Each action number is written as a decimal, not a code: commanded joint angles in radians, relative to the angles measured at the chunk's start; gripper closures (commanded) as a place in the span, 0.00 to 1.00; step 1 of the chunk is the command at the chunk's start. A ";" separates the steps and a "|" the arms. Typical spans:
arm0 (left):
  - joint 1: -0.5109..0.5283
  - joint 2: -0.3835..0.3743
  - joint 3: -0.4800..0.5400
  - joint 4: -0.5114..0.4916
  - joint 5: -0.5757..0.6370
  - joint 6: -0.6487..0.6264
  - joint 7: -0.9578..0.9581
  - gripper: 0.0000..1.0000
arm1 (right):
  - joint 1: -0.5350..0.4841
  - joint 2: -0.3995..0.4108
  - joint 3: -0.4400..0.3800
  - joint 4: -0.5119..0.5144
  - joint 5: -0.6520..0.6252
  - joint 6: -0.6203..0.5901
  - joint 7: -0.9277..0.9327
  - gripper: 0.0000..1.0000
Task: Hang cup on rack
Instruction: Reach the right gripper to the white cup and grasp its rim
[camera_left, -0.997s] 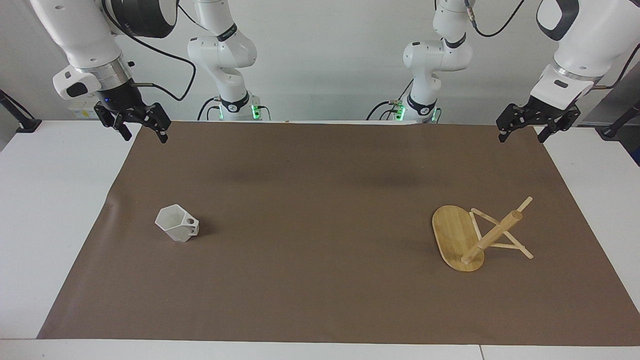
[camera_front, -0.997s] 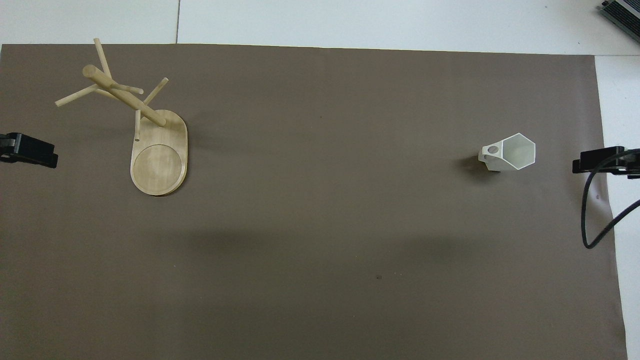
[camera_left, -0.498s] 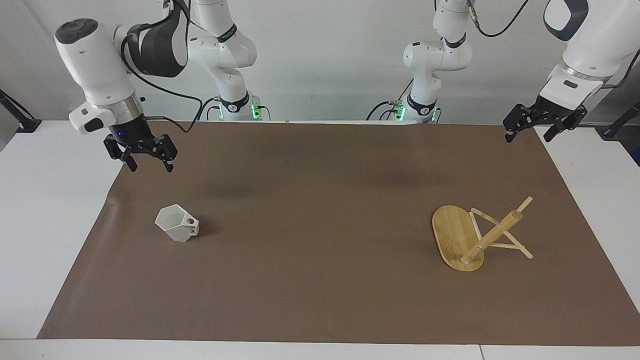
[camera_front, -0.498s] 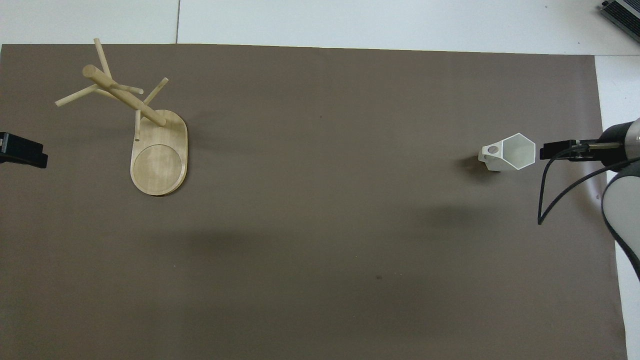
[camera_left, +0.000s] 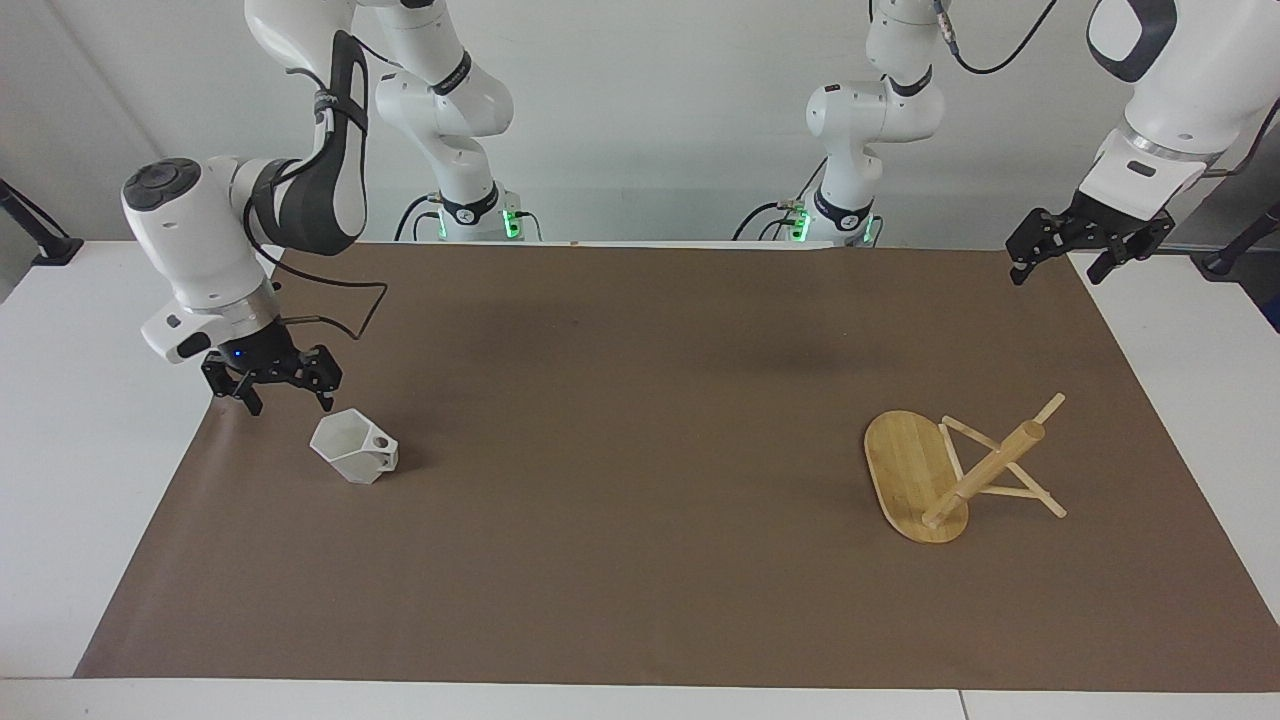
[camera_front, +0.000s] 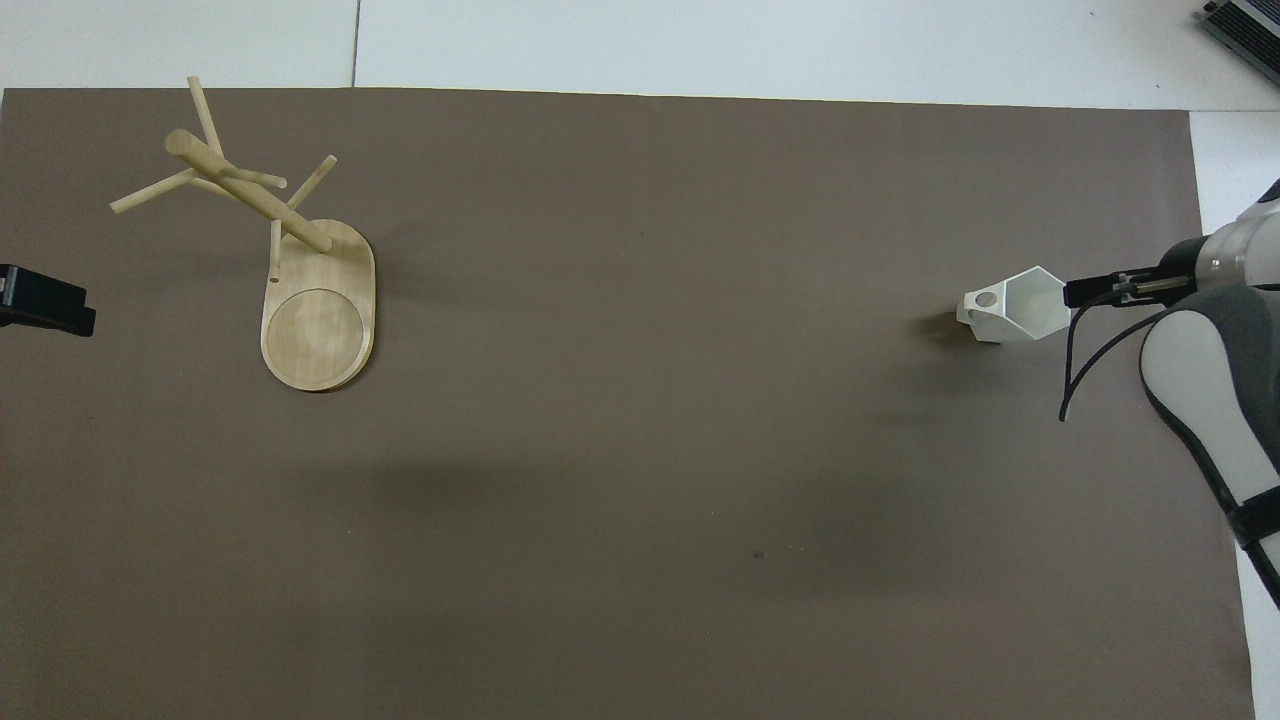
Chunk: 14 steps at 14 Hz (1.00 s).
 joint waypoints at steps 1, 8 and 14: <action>0.002 -0.028 -0.001 -0.032 0.005 -0.003 0.000 0.00 | -0.012 0.025 0.008 -0.030 0.003 0.061 -0.020 0.00; 0.002 -0.028 -0.001 -0.032 0.005 -0.002 0.000 0.00 | -0.017 0.074 0.008 -0.099 0.003 0.177 -0.008 0.04; 0.002 -0.028 -0.001 -0.032 0.005 -0.003 0.000 0.00 | -0.023 0.079 0.010 -0.078 0.005 0.154 0.031 0.18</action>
